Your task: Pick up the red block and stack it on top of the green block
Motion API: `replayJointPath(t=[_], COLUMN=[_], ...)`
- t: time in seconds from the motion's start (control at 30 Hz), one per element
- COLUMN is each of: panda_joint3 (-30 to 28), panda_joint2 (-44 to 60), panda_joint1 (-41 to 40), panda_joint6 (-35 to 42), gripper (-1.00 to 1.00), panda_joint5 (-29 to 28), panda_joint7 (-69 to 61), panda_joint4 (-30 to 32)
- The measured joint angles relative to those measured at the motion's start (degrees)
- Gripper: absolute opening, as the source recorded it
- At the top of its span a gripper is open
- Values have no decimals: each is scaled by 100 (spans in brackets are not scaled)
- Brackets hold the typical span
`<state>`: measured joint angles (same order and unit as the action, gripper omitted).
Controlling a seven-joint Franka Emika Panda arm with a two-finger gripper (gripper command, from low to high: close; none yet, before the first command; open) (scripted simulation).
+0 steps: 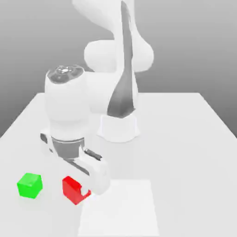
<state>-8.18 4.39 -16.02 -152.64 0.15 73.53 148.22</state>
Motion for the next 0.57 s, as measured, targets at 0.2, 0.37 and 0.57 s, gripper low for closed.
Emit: replayJointPath(t=[0.2,0.37,0.57], panda_joint3=[-351,-147,-131], panda_joint2=[-123,615,640], panda_joint1=[-1082,-1166,-1180], panda_joint6=[-103,-799,-818], gripper=[-100,100,100], panda_joint5=[133,523,536], panda_joint7=[134,-136,-148], panda_joint4=[228,203,202])
